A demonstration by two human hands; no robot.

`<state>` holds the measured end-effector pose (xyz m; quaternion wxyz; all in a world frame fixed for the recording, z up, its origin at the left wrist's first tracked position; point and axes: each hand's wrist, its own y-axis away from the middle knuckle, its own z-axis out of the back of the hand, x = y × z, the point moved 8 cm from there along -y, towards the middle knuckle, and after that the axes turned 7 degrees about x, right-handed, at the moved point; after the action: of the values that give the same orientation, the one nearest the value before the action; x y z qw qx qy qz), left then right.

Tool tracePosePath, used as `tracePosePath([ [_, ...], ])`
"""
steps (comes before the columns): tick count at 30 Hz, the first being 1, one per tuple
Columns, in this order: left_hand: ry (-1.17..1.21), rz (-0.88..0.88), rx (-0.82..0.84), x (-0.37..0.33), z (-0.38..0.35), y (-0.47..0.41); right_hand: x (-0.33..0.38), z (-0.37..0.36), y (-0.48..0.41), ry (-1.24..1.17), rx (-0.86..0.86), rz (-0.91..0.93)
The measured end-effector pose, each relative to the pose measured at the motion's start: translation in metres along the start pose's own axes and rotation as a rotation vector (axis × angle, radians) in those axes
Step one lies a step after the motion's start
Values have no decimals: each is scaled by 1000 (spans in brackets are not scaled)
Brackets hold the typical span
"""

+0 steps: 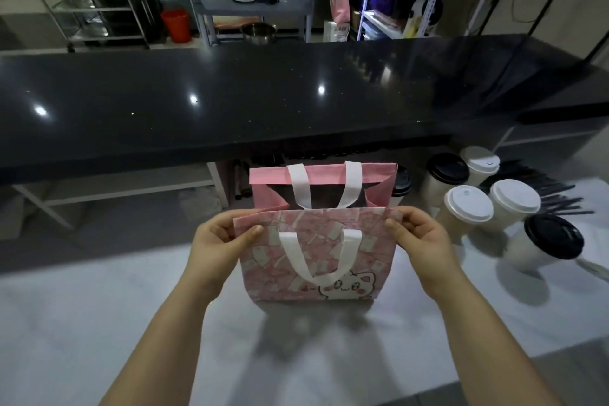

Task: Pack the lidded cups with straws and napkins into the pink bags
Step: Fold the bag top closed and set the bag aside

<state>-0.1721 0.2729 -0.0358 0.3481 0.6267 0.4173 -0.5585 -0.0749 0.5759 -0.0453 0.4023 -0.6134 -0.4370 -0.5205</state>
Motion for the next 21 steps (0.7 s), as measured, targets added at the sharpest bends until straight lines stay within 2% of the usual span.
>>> tracePosePath([
  [4,-27,11,-43,5,-10,4,-6,2,-7,-100,-55,-11],
  [9,-76,26,0,8,-10,12,-18,0,-11,-69,-31,-45],
  [13,-146,-99,-170,5,-4,21,-15,1,-16,14,-27,32],
  [16,-415,-141,-261,-5,-1,18,-1,3,-26,86,67,80],
  [18,-491,-135,-193,-12,-1,7,3,4,-38,145,147,41],
  [21,-419,-80,-68,-15,-3,-10,2,-7,-56,83,271,-43],
])
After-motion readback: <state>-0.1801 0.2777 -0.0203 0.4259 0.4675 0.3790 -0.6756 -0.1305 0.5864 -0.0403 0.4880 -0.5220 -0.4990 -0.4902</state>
